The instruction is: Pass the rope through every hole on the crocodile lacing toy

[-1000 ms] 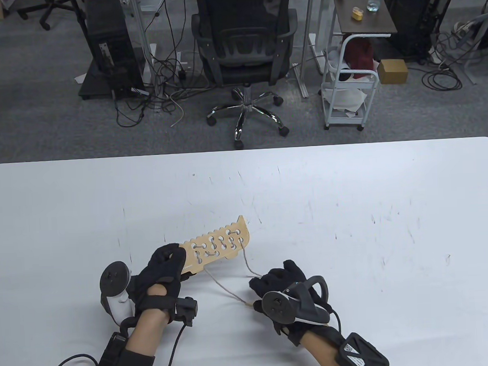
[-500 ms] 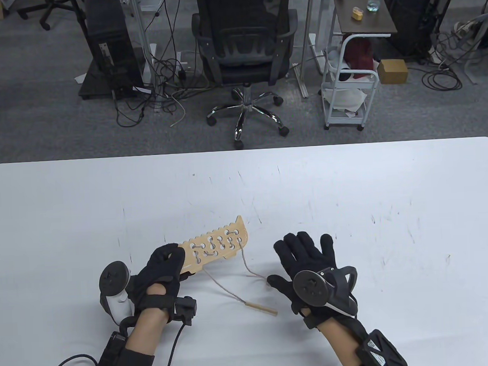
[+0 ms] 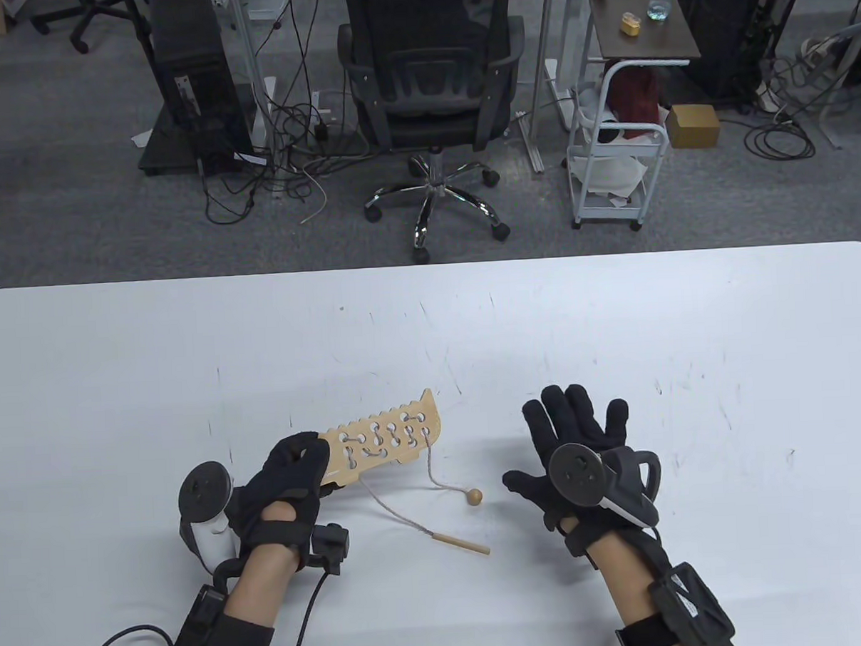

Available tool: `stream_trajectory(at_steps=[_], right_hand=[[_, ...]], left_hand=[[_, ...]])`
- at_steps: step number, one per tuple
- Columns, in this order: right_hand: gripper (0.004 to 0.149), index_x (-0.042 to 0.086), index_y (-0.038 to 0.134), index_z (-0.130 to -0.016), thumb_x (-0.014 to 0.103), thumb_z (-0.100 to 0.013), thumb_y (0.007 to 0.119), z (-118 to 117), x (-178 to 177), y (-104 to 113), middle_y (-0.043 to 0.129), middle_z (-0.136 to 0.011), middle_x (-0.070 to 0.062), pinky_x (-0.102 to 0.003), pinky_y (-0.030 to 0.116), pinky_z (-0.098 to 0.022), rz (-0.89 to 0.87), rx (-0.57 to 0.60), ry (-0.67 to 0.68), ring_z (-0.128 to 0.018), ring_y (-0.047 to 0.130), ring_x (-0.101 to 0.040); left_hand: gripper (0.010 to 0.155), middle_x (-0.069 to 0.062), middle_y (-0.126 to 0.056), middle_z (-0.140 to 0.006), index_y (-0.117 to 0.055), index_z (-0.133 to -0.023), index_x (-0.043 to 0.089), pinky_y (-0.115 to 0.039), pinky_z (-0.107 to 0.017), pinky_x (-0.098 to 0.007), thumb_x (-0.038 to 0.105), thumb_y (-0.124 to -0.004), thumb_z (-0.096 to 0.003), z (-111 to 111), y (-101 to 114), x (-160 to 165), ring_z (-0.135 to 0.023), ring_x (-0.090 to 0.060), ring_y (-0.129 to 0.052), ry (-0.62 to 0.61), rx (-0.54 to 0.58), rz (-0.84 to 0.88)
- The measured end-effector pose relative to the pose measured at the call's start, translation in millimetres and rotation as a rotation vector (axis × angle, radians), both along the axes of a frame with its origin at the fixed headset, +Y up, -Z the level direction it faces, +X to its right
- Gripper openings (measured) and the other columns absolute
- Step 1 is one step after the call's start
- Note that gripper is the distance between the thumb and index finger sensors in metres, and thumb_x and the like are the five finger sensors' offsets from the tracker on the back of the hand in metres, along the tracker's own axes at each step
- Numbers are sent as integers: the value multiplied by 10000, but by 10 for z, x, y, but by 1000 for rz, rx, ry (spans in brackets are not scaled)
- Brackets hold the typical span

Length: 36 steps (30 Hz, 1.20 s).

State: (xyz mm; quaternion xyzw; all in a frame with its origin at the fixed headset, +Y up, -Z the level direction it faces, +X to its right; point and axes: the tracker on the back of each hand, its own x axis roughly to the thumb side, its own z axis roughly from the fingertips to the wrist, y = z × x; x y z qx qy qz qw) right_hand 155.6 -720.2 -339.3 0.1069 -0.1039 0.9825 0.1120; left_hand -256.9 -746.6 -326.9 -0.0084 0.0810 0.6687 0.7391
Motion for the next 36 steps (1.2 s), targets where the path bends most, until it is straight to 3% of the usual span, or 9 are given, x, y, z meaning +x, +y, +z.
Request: stream_trajectory(at_steps=[8,17,27,36], right_hand=[[912,262,454,-1089,661,-383,872,-34,19,-19,328,-1196,-60,-668,67,-650,8,-19,-6,-1075,202,-375],[909,251,455,-1089,657,-388,870,-21,-23,-5,338,-1191,-78,-650,109,-671,20,-20,10,-1072,239,-379],[903,247,454,-1089,645,-392,869,-12,-46,-2,332,-1192,-83,-660,92,-659,7,-15,18,-1069,218,-386],[897,245,459,-1088,637,-393,868,-18,-44,-8,332,-1192,-85,-663,87,-657,24,-23,9,-1071,218,-385]], left_hand=[[518,36,-984,-732,-763,-837,238,-866,-490,-420,495,-860,-397,32,13,94,-480,-172,-1099,-18,10,-23],[516,38,-980,-742,-757,-847,241,-867,-502,-423,482,-843,-398,-66,172,429,-502,-172,-1099,-52,-51,-202],[515,46,-968,-775,-739,-872,251,-869,-518,-407,475,-799,-413,-606,248,677,-536,-152,-1101,-103,-141,-350],[512,69,-984,-752,-736,-887,260,-884,-526,-361,475,-758,-423,-1013,113,726,-548,-115,-1128,-92,-236,-446]])
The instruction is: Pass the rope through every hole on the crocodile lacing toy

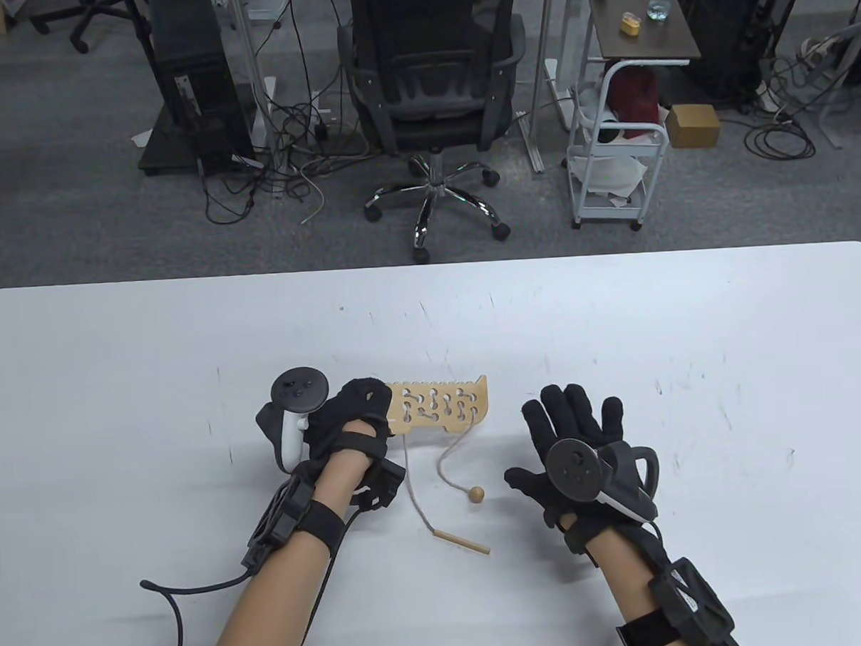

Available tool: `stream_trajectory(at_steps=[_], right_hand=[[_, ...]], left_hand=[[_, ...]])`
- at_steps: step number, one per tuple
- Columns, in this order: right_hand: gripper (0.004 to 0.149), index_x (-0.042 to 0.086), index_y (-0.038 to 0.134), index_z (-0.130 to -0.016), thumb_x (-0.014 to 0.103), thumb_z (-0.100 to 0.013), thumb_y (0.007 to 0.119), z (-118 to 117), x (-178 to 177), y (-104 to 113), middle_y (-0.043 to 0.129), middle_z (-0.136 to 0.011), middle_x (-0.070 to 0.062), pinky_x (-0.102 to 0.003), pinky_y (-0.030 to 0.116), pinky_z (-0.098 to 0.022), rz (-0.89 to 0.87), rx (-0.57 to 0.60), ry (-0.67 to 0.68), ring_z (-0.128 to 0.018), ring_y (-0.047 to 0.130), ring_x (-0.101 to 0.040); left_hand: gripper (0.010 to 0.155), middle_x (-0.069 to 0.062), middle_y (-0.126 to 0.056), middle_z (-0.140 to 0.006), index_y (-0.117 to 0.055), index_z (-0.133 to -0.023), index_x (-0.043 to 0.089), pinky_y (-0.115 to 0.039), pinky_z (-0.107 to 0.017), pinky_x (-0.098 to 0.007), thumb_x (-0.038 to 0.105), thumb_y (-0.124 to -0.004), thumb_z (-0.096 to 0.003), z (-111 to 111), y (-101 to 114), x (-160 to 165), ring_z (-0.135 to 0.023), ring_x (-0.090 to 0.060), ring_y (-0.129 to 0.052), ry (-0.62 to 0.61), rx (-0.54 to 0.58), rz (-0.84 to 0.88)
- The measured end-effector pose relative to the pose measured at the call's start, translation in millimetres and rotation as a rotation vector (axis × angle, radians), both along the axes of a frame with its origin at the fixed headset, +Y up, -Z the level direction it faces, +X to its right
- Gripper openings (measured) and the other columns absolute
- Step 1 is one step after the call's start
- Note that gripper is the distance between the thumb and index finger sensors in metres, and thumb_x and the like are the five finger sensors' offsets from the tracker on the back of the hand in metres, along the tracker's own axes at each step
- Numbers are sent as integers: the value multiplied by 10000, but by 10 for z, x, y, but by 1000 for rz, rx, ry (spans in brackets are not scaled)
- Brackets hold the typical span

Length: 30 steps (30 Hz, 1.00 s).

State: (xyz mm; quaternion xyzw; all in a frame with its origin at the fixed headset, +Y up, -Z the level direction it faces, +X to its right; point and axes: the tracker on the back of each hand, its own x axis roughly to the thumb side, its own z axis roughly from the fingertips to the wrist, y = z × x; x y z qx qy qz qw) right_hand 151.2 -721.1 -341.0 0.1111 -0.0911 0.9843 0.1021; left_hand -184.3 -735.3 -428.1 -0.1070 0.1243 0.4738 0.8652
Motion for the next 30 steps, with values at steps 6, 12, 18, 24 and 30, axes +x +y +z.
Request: stream_trajectory(at_steps=[6,12,18,24,30], right_hand=[[889,240,464,-1088,634,-400,864,-10,5,-5,338,-1191,-89,-661,87,-658,-15,-9,0,-1069,221,-389],[883,238,470,-1086,633,-400,860,-9,-18,-9,342,-1189,-93,-667,90,-654,-10,-15,8,-1068,224,-391],[877,237,474,-1086,630,-402,858,-9,-30,-9,342,-1189,-96,-668,89,-654,-8,-14,9,-1068,224,-391],[877,236,476,-1086,629,-401,856,-20,-41,-26,340,-1190,-95,-665,86,-656,2,-24,8,-1068,225,-390],[872,235,475,-1087,630,-406,850,-26,-33,-37,341,-1189,-96,-666,87,-655,1,-33,4,-1069,224,-390]], left_hand=[[513,60,-1004,-739,-753,-884,247,-899,-515,-350,475,-759,-424,-170,-172,11,-540,-112,-1152,4,-65,-22],[533,35,-1015,-719,-757,-892,225,-900,-508,-355,472,-760,-420,-279,-287,-2,-521,-118,-1156,7,-134,-39],[582,4,-1008,-735,-759,-917,248,-853,-514,-386,511,-832,-404,-371,-235,19,-485,-140,-1106,-10,-134,-328],[590,32,-1012,-725,-773,-909,288,-830,-536,-404,542,-851,-382,-399,-176,106,-481,-138,-1083,-5,-112,-540],[607,32,-1020,-710,-790,-901,290,-828,-534,-411,570,-850,-366,-406,-128,154,-442,-154,-1075,33,-114,-704]])
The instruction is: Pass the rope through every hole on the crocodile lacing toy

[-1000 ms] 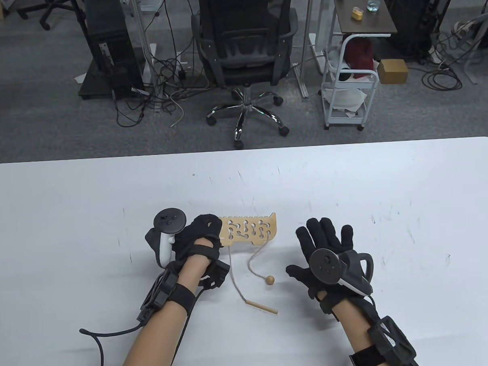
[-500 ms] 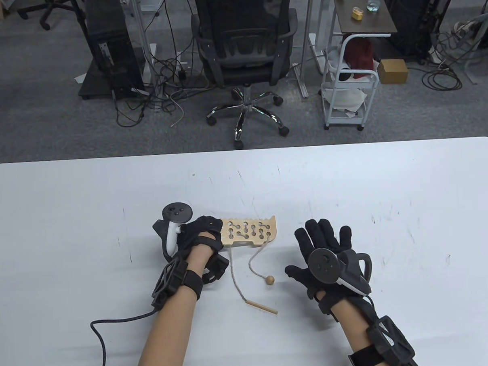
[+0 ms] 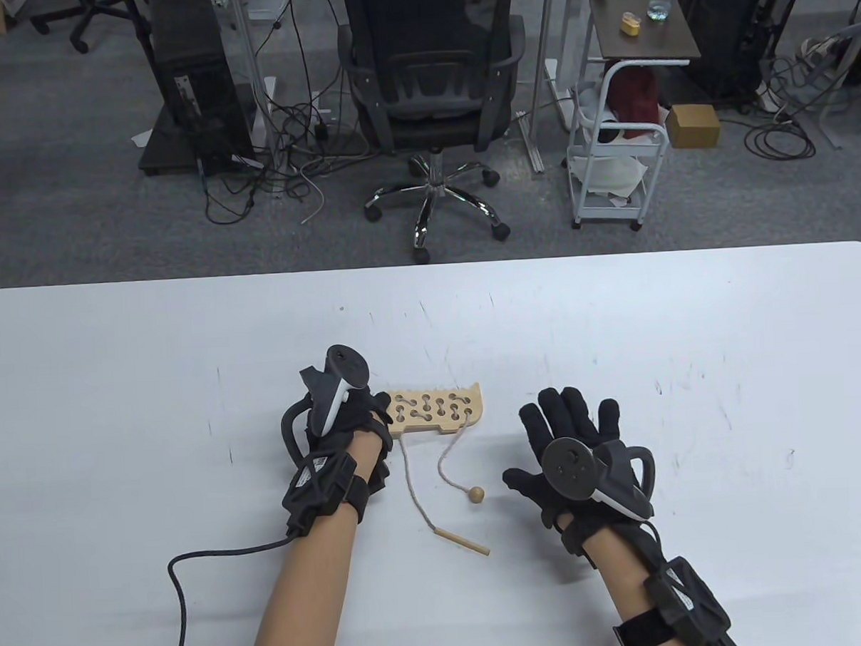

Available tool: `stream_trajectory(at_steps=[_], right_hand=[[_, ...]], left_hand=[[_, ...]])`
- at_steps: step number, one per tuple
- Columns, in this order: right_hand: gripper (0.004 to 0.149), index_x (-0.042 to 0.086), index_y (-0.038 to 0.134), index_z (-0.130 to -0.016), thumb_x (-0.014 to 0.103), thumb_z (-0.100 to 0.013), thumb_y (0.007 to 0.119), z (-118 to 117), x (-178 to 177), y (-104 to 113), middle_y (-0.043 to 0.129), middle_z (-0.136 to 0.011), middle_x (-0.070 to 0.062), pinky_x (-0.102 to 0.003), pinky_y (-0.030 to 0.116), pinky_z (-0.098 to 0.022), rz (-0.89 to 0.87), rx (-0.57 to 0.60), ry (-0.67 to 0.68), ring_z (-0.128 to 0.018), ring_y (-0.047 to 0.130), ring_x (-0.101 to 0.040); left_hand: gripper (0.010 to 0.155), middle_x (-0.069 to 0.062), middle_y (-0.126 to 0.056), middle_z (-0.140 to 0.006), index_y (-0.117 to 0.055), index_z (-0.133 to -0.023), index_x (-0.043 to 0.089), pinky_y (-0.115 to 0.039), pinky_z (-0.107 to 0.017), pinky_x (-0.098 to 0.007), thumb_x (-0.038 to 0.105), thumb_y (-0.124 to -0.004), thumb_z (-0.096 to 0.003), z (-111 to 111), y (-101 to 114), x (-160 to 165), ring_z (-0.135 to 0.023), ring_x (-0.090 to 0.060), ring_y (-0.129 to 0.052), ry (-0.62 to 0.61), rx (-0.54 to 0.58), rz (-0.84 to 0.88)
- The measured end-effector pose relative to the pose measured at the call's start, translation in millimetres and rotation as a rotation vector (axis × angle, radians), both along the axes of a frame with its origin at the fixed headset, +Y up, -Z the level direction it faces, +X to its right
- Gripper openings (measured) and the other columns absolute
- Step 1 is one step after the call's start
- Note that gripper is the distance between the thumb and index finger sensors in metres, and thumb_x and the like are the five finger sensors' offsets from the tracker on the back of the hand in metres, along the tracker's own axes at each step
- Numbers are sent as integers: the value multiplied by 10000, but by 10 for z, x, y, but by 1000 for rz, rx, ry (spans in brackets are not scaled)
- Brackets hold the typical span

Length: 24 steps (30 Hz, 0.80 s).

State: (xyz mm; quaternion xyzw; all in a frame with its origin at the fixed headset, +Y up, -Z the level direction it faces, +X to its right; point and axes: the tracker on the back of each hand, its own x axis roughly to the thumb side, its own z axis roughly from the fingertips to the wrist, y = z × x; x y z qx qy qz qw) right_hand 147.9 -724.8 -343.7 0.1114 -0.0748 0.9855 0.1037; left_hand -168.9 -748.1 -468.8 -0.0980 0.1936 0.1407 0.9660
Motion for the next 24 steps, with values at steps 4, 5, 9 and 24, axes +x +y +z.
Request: stream_trajectory(at_steps=[4,5,9,24], right_hand=[[874,235,471,-1088,631,-407,848,-14,22,-22,333,-1190,-98,-664,79,-655,1,-13,-10,-1069,218,-390],[873,234,469,-1088,630,-408,848,-15,28,-21,331,-1191,-95,-663,78,-655,4,-13,-14,-1069,215,-389],[871,248,441,-1095,643,-419,822,-23,53,-35,291,-1195,-88,-660,59,-646,11,-37,-16,-1069,167,-377],[880,261,396,-1103,687,-428,768,28,84,-10,248,-1197,-79,-657,45,-634,33,-44,-24,-1065,134,-371]], left_hand=[[632,34,-983,-769,-771,-914,306,-810,-552,-419,583,-853,-351,27,67,-4,-478,-163,-1063,-10,52,-126],[630,26,-984,-768,-778,-909,301,-810,-548,-424,577,-858,-348,49,83,-17,-474,-171,-1064,-14,75,-132],[648,4,-935,-826,-753,-928,303,-769,-594,-449,578,-850,-349,154,177,-51,-529,-201,-1035,-68,102,-162],[786,83,-488,-1170,-411,-1059,518,-176,-774,-596,638,-787,-379,988,601,-550,-1128,-302,-405,-202,221,-117]])
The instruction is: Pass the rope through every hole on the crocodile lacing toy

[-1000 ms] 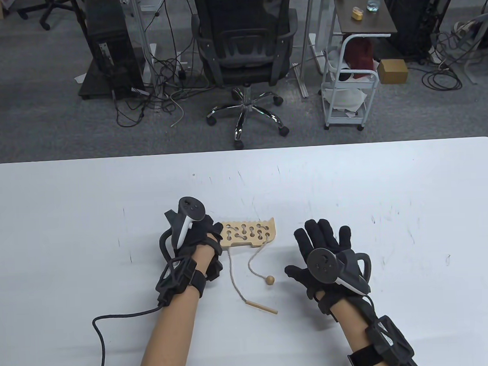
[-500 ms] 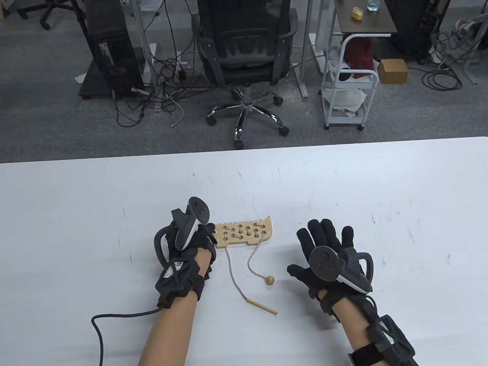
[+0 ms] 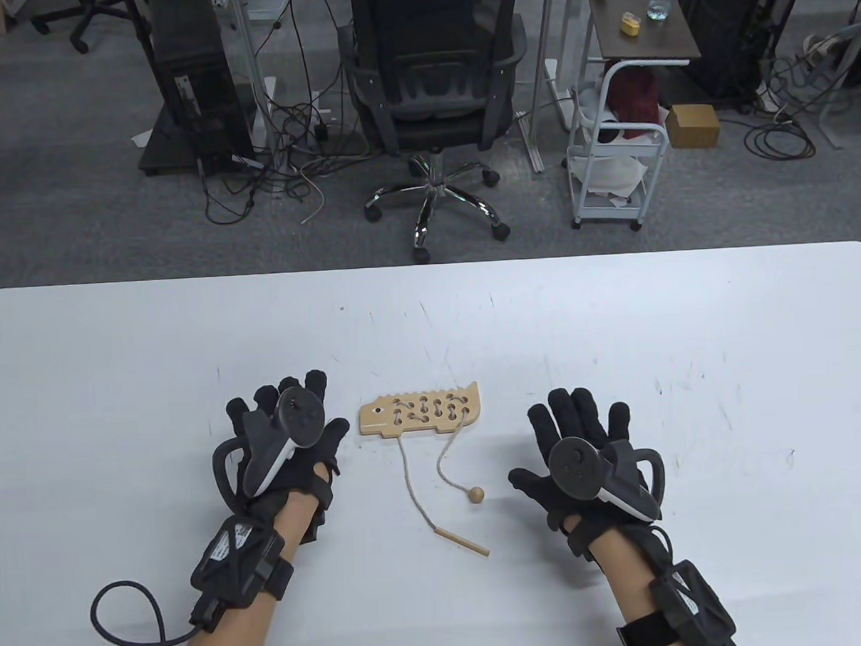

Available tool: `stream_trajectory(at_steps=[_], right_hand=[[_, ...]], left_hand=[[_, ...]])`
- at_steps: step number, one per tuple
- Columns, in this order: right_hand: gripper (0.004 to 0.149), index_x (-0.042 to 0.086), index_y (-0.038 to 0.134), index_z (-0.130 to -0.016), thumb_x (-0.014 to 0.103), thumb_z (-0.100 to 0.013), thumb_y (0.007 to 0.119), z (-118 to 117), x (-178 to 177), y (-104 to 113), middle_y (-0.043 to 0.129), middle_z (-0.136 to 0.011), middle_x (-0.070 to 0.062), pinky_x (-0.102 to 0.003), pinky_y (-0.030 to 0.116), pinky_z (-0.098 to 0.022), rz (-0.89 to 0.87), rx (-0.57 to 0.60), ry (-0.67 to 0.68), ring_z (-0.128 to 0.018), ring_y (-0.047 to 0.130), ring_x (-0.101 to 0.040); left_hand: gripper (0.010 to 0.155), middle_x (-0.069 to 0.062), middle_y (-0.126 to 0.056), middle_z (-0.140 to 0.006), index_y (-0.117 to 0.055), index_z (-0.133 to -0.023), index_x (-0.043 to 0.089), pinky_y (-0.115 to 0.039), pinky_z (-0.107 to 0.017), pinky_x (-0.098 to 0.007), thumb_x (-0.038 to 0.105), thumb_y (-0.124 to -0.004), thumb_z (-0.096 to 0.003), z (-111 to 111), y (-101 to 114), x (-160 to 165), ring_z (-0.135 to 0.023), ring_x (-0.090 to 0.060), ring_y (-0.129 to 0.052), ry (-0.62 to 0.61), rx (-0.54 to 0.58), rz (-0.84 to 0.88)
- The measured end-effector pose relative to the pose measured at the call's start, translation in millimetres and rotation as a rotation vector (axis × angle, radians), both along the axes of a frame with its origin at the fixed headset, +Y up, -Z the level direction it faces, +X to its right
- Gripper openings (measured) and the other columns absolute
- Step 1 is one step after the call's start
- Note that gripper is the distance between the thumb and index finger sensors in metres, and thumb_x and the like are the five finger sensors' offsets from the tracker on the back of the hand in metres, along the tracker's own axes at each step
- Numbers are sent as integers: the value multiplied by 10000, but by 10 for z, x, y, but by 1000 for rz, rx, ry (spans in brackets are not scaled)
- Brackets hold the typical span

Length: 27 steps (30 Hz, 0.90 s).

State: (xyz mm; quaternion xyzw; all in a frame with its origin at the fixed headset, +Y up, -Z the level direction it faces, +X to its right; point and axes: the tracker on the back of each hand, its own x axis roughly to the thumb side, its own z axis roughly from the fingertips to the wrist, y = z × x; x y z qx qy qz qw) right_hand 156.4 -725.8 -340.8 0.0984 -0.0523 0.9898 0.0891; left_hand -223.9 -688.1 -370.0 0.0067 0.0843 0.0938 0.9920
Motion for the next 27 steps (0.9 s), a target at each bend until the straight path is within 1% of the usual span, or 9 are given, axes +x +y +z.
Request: stream_trajectory(at_steps=[3,8,12,18,27], right_hand=[[881,263,393,-1102,690,-428,766,18,2,17,248,-1197,-79,-655,45,-633,-2,11,4,-1064,130,-372],[884,265,383,-1104,695,-430,759,73,-37,64,240,-1197,-78,-655,42,-631,-5,35,31,-1063,123,-369],[885,268,372,-1104,697,-432,755,113,-49,106,231,-1197,-74,-656,42,-631,-17,62,39,-1061,111,-368],[883,269,366,-1105,699,-434,749,120,-55,110,224,-1197,-74,-656,41,-631,-20,72,41,-1060,106,-369],[889,269,367,-1104,700,-428,751,121,-61,110,225,-1197,-75,-655,40,-631,-9,65,35,-1059,103,-370]], left_hand=[[796,89,-443,-1184,-393,-1060,531,-140,-761,-607,653,-782,-376,191,-2,-107,-1136,-308,-355,-14,4,38],[826,95,-356,-1202,-360,-1066,543,-89,-745,-619,693,-770,-366,424,-20,-266,-1143,-315,-263,-50,-7,128],[821,94,-343,-1204,-363,-1069,543,-76,-741,-619,698,-762,-369,574,-27,-358,-1144,-310,-243,-64,49,153],[819,96,-324,-1208,-350,-1072,544,-67,-740,-621,705,-746,-374,657,-120,-406,-1145,-314,-224,-96,53,153],[807,93,-321,-1208,-352,-1071,548,-60,-737,-622,698,-741,-380,612,-261,-488,-1145,-311,-220,-104,11,174]])
